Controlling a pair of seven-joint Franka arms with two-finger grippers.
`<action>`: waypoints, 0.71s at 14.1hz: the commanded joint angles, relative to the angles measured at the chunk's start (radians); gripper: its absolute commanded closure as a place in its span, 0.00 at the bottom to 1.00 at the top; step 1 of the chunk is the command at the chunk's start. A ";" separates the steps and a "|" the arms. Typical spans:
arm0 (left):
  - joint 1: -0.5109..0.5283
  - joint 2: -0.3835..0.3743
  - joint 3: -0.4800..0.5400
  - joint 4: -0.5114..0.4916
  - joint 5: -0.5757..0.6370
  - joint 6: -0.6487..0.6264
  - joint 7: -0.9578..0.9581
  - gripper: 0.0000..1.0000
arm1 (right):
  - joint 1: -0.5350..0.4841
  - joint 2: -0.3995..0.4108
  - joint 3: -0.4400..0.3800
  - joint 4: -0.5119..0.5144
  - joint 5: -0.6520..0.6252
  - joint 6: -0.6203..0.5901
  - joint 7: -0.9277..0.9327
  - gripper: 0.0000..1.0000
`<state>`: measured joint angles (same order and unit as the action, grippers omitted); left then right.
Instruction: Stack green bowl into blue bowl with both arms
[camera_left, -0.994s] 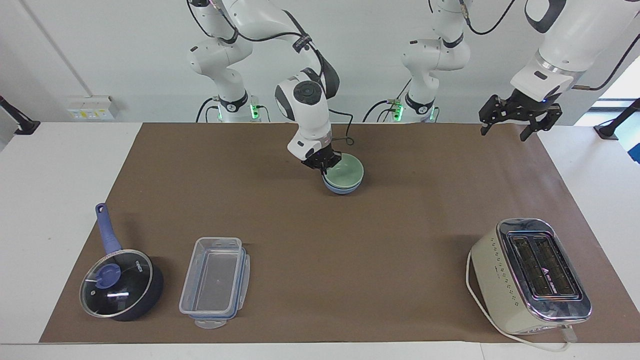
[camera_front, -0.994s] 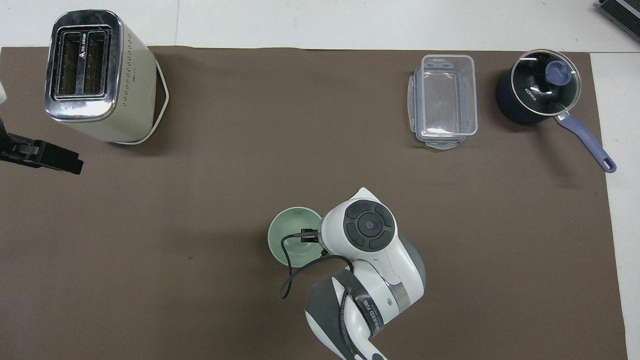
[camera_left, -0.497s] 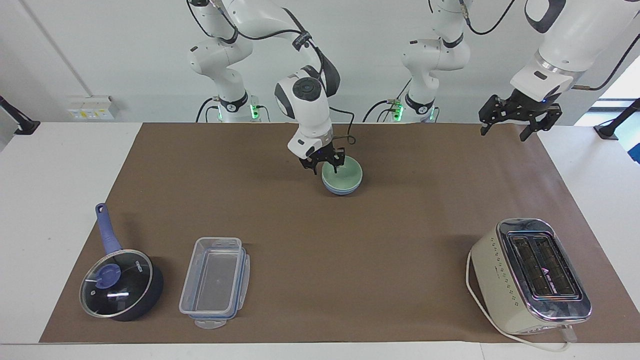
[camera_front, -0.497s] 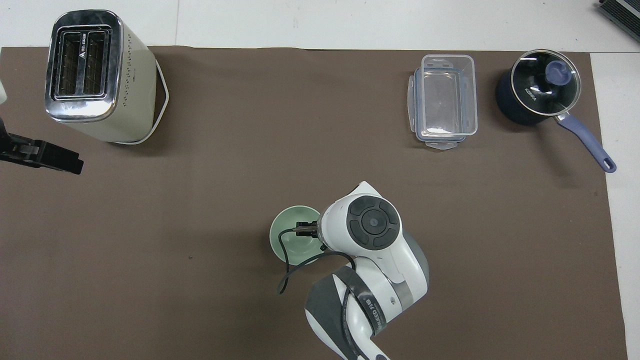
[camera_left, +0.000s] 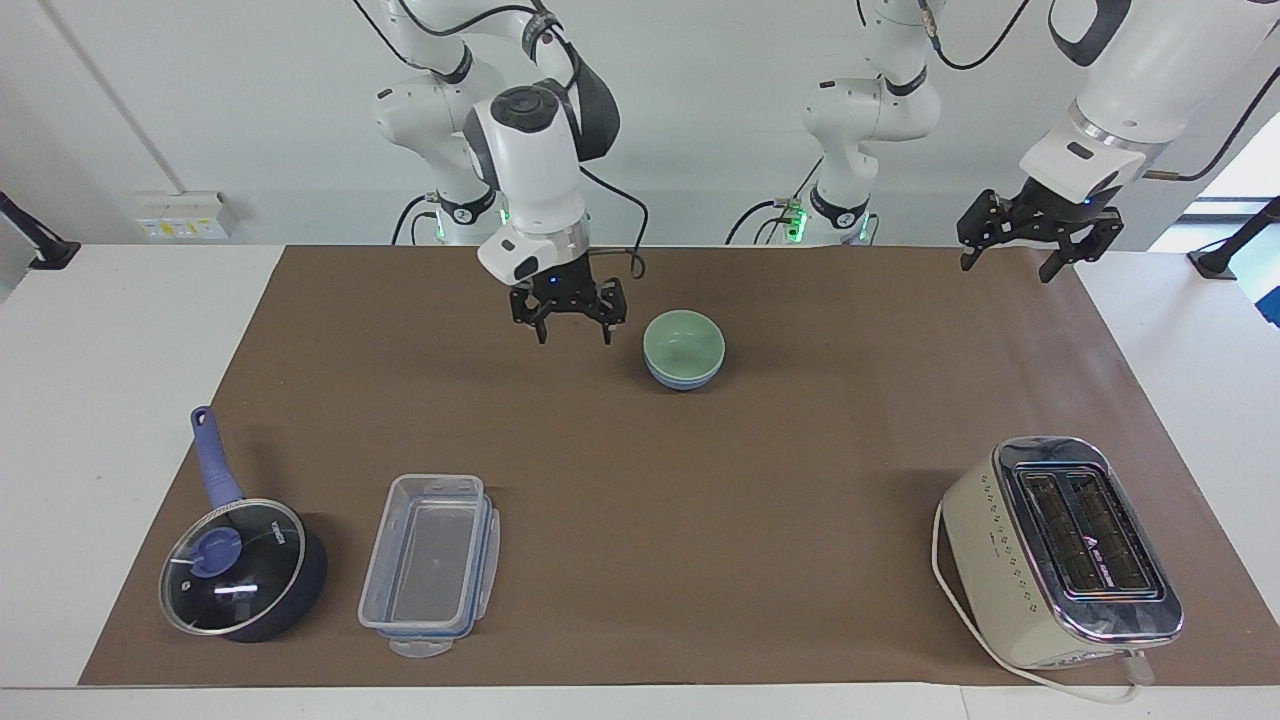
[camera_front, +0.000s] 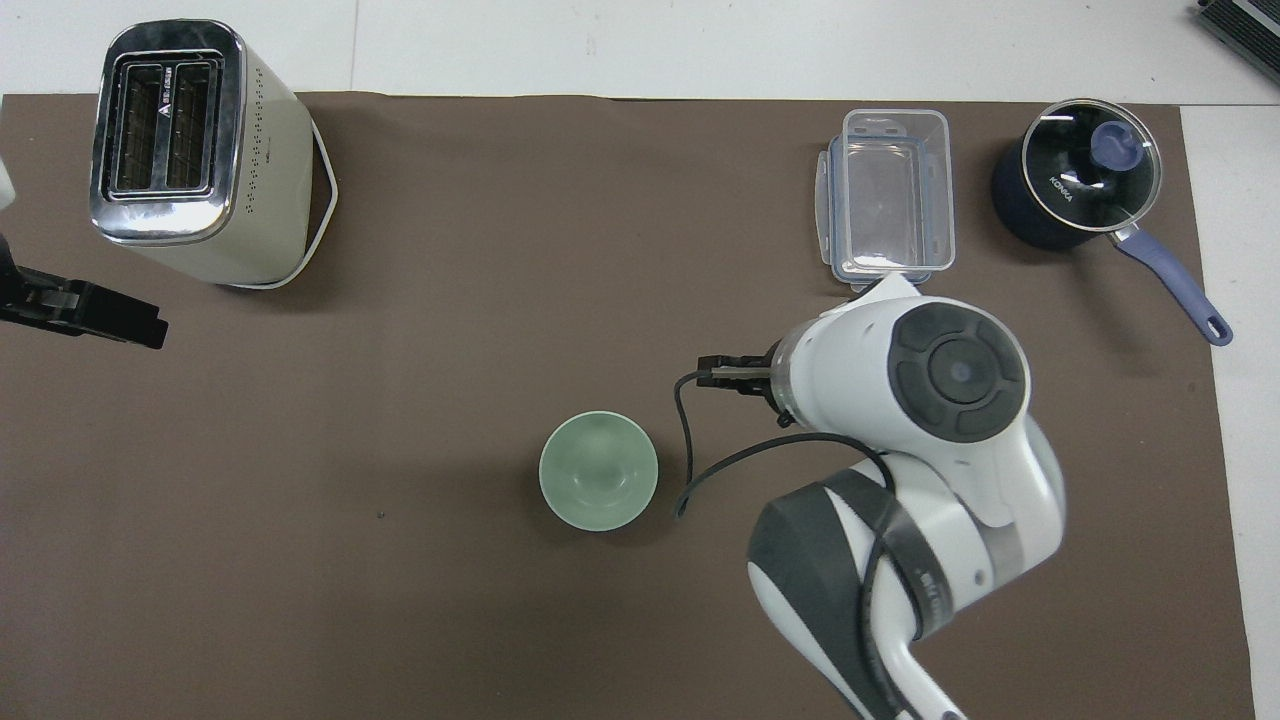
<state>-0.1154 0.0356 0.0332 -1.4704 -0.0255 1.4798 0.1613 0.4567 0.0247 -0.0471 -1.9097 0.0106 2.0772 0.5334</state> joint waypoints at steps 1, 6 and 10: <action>-0.004 -0.020 0.001 -0.021 0.002 0.005 -0.008 0.00 | -0.079 -0.043 0.012 0.060 -0.018 -0.090 -0.027 0.00; -0.004 -0.022 -0.002 -0.021 0.002 0.005 -0.008 0.00 | -0.211 -0.104 0.009 0.178 -0.017 -0.316 -0.154 0.00; -0.004 -0.022 -0.002 -0.021 0.002 0.005 -0.008 0.00 | -0.306 -0.114 0.003 0.230 -0.017 -0.423 -0.226 0.00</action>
<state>-0.1154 0.0356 0.0295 -1.4704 -0.0255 1.4798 0.1613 0.1991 -0.0944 -0.0514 -1.7109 0.0073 1.6976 0.3542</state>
